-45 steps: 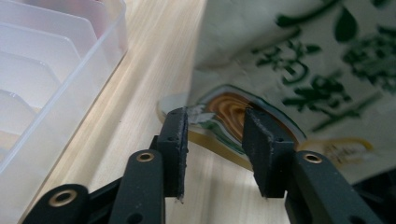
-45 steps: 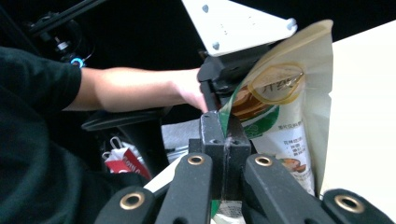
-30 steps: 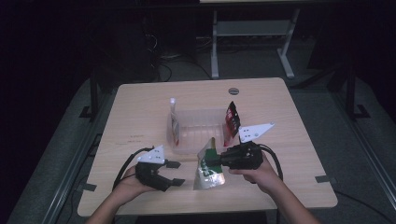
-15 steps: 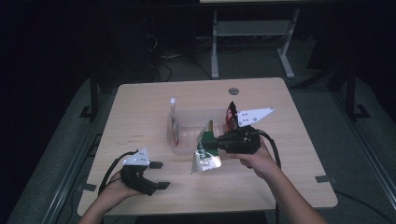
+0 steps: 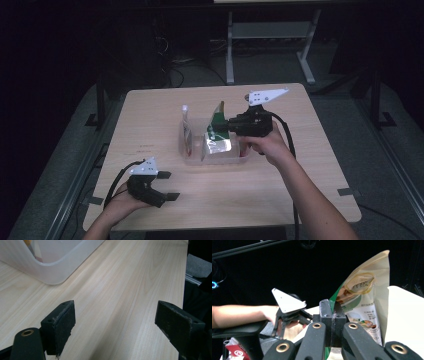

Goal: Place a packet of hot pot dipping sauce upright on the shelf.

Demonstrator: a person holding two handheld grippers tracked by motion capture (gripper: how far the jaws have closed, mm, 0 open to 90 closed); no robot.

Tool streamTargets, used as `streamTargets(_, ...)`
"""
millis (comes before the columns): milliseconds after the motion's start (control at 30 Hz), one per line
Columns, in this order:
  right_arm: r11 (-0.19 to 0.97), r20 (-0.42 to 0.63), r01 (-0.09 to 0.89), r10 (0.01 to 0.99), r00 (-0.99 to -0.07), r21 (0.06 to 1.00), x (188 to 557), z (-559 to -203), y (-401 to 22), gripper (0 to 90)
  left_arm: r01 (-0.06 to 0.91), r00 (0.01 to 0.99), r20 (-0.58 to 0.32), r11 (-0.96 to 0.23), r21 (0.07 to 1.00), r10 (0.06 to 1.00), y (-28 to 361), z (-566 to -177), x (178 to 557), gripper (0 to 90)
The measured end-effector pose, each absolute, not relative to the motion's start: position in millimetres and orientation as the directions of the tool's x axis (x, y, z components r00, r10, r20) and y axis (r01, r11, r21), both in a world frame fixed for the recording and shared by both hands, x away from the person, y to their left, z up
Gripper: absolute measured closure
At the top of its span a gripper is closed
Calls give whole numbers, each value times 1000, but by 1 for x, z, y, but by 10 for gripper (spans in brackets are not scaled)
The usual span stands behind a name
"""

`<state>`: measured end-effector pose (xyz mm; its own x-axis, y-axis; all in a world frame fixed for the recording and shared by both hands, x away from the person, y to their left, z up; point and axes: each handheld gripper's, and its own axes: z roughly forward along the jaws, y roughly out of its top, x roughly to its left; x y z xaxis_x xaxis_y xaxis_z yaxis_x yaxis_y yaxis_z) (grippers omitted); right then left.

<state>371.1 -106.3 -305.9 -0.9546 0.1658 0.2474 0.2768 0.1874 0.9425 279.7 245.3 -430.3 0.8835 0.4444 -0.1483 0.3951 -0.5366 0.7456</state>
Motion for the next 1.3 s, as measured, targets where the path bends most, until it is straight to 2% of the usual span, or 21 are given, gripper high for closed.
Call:
streamTargets(700, 236, 274, 317, 199, -941, 919, 424, -311, -72, 900, 407, 878, -158, -530, 744, 453, 248, -430, 280, 147)
streamTargets(1300, 345, 319, 385, 234, -918, 856, 435, -353, -49, 900, 407, 881, -163, -538, 738, 444, 249, -432, 281, 147)
